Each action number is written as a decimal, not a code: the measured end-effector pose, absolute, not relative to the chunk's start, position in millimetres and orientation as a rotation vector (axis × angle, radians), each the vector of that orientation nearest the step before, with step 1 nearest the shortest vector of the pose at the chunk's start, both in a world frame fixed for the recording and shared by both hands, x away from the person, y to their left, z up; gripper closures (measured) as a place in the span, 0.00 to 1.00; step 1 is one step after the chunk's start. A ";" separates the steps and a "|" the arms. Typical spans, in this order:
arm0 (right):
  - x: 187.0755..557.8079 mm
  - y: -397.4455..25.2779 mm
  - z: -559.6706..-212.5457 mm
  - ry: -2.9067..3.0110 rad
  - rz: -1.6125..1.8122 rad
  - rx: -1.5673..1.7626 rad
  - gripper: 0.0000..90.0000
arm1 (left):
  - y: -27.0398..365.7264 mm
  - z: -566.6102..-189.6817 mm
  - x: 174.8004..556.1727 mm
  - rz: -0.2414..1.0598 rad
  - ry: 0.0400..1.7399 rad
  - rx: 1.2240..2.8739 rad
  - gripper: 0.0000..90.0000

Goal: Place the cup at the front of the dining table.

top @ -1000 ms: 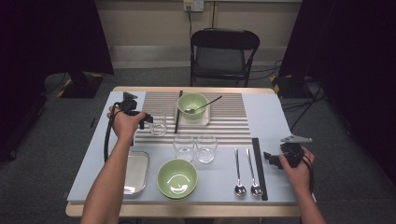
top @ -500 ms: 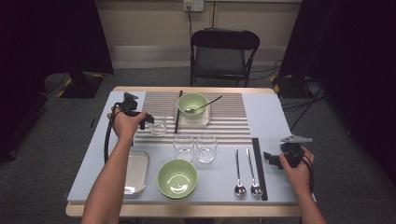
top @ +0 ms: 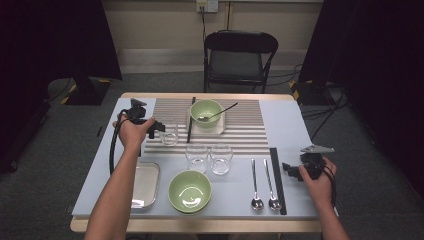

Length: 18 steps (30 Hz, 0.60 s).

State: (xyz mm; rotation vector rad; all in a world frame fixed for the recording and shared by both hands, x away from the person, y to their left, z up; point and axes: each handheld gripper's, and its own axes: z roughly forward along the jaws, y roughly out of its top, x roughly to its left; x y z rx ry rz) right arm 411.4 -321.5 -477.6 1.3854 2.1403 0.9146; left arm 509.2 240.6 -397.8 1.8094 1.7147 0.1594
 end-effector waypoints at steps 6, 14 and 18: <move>411.4 -321.4 -477.7 2.141 0.916 1.388 0.17 | 244.0 -395.1 505.9 0.164 1.703 1.821 0.31; 411.6 -321.6 -477.8 2.142 0.917 1.385 0.17 | 248.1 -389.7 501.2 0.166 1.690 1.814 0.31; 411.5 -321.6 -477.9 2.141 0.918 1.389 0.17 | 251.5 -387.7 498.8 0.152 1.694 1.816 0.31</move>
